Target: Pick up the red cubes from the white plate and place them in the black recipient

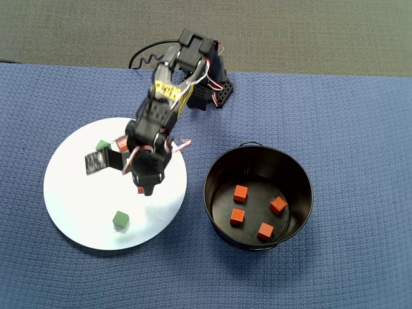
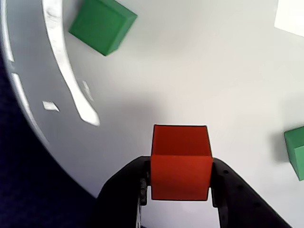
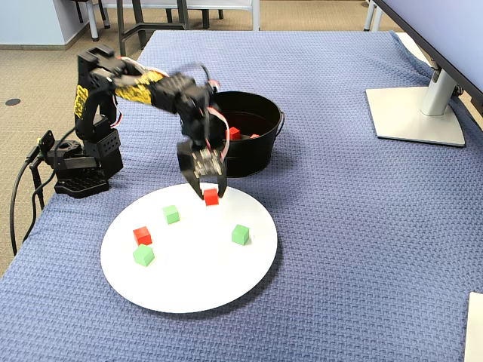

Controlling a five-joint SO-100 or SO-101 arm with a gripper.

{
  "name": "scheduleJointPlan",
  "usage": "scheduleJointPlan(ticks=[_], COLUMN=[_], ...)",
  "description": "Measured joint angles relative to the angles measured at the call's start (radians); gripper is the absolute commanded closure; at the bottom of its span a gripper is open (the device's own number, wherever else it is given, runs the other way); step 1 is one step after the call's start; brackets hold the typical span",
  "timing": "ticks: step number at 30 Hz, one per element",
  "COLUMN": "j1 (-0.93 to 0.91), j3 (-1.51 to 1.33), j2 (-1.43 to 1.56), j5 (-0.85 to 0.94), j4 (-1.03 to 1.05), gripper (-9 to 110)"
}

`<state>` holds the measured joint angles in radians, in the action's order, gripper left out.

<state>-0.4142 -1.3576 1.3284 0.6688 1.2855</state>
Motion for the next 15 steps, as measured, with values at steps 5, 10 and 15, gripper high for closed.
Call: scheduleJointPlan(ticks=[5,10,15], j1=[0.021,0.146,0.319], j3=[-0.043,-0.043,-0.074], j2=[0.184,0.337,0.443], j5=[-0.084,-0.172,-0.258], j4=[0.009,0.057,0.041], gripper=[102,102,102])
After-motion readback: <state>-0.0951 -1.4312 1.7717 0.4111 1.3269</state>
